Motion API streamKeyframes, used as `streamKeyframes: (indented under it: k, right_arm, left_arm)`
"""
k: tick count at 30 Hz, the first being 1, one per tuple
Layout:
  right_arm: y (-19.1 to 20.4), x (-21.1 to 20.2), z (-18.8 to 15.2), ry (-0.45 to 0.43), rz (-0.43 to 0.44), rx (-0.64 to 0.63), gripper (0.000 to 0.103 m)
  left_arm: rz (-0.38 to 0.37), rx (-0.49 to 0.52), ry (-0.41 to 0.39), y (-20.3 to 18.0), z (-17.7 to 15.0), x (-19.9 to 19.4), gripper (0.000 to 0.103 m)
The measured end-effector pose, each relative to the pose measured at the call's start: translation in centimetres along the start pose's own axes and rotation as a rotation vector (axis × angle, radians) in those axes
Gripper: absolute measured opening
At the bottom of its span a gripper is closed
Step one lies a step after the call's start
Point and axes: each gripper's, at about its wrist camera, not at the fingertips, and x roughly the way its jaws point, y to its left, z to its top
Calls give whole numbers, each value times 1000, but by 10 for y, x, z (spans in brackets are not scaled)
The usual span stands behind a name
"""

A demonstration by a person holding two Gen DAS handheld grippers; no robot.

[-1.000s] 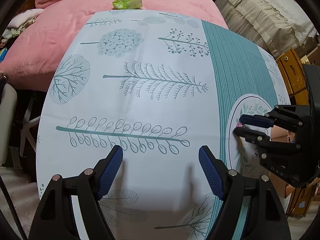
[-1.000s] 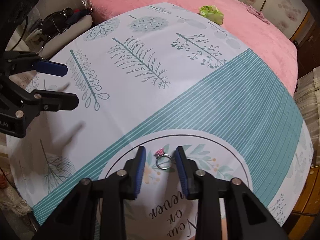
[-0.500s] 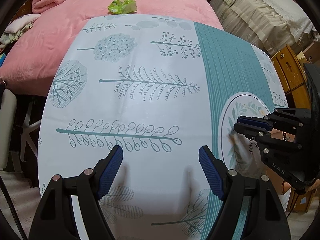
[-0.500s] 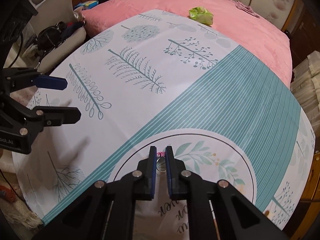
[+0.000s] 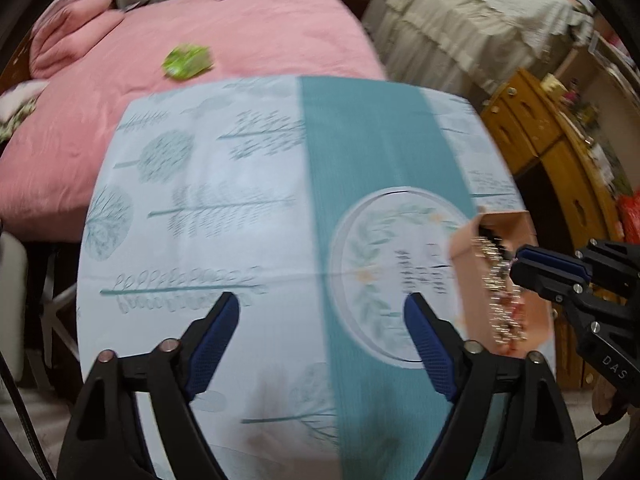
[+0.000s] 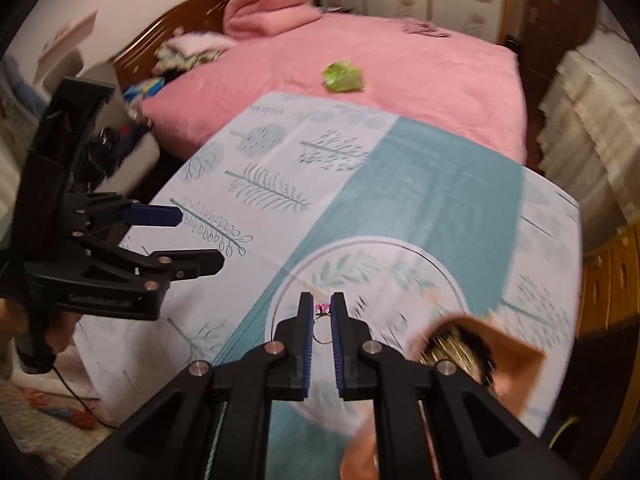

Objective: Organize jewelry
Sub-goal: 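Carry the pink-stone ring into the pink tray and open the right gripper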

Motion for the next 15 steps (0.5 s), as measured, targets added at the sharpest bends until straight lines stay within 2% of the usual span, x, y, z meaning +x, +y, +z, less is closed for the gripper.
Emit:
streamKeyframes:
  k: [5,8,15]
  right_arm:
    - [-28,-43,-28,-28,-59,95,8]
    - [-44,-59,-47,-36,-95,145,8]
    - [-75,-62,-86,-8,-136,239,8]
  left_arm:
    - [-23,83,-38,-53,7,-19,91]
    - [-22,122,-55,-83,10,-24,99]
    - [5,183,-41,-134,4,-18,100]
